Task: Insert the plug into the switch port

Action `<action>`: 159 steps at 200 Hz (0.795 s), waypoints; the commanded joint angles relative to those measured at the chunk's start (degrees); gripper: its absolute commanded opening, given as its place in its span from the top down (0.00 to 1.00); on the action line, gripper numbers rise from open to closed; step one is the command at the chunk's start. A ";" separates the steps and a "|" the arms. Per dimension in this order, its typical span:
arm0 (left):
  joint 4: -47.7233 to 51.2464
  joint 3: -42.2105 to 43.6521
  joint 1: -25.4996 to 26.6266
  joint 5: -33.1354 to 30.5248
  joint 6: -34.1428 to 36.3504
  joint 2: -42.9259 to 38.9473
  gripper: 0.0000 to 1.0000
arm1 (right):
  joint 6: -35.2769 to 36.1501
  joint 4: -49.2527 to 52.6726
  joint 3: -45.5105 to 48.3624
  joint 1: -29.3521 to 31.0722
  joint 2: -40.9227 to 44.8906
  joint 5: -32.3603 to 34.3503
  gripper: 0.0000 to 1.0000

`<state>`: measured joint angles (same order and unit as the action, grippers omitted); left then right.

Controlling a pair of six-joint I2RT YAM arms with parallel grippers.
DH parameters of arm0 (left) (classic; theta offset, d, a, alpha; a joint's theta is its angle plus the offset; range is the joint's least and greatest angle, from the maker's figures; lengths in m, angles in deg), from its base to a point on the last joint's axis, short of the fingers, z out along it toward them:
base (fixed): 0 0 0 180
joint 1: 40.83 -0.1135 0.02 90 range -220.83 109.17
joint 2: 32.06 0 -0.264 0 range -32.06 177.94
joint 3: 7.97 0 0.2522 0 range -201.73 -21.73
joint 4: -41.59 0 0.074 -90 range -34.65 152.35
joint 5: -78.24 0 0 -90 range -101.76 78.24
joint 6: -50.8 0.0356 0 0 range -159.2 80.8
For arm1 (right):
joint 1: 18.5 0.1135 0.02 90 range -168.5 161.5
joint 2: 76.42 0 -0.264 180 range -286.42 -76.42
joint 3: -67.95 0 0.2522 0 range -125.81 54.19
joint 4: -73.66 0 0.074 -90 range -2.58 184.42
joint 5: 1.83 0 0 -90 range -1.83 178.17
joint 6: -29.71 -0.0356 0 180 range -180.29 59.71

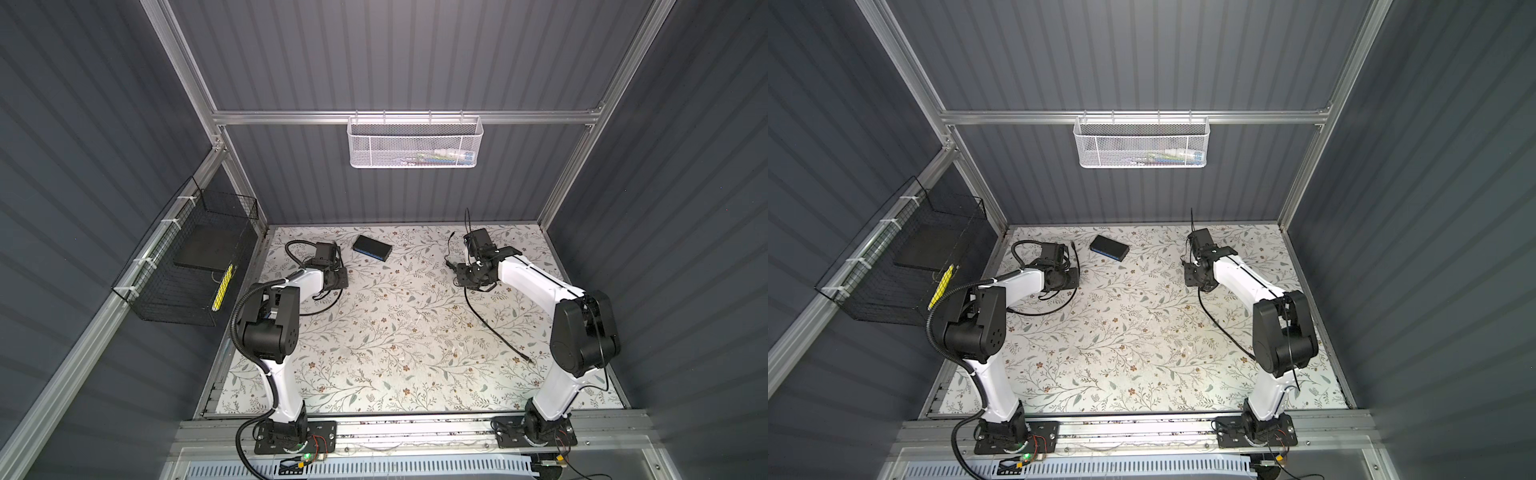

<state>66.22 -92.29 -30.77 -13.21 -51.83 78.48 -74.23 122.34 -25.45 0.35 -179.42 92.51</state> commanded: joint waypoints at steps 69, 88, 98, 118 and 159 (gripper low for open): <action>4.90 -7.27 0.24 3.22 1.69 -5.18 0.52 | 3.46 3.68 -11.43 -1.99 -8.00 1.97 0.50; 5.50 -8.51 0.63 4.29 2.28 -7.29 0.51 | 3.20 3.06 -15.30 -2.88 -11.08 1.12 0.49; 5.62 -9.18 1.05 4.88 2.68 -7.96 0.51 | 3.04 3.81 -18.21 -3.03 -13.39 0.68 0.49; 6.07 -12.24 2.27 5.29 3.44 -7.57 0.50 | 2.50 4.11 -23.77 -2.95 -17.37 -0.95 0.49; 4.11 -19.38 3.68 9.40 4.54 1.78 0.50 | 2.82 3.66 -29.43 -1.41 -21.27 -4.02 0.48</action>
<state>70.31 -107.14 -27.73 -7.77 -49.09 73.22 -71.58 125.02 -52.00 -2.27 -199.61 91.30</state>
